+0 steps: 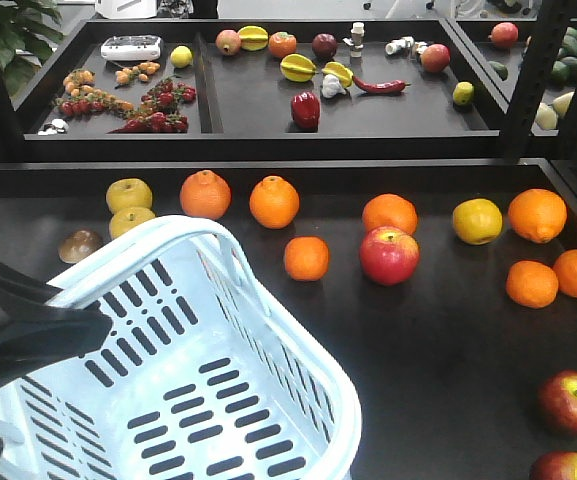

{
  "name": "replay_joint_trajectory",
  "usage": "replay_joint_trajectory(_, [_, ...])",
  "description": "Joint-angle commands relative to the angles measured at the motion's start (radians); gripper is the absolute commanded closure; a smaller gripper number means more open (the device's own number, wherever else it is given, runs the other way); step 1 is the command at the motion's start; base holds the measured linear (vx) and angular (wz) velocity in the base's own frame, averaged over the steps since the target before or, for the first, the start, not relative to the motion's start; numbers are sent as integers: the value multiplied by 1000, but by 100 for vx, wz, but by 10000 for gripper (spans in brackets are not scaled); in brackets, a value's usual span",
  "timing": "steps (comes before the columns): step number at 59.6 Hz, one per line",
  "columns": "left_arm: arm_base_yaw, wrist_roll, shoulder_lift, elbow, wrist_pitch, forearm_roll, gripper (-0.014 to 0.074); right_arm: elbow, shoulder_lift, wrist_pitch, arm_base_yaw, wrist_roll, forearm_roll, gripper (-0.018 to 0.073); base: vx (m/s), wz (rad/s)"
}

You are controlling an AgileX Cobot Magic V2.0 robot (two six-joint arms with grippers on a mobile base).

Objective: Pick three apples into basket with both arms
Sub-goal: 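Hold the basket in the left gripper while the base settles at the table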

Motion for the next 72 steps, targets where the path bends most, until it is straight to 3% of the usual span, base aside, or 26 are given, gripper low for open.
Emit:
replay_joint_trajectory(1, [-4,-11,-13,-26,-83,-48,602,12,-13,-73,-7,-9,-8,564,0,0])
replay_joint_trajectory(72, [-4,-11,-13,-26,-91,-48,602,12,-13,-73,-7,-9,-8,564,0,0])
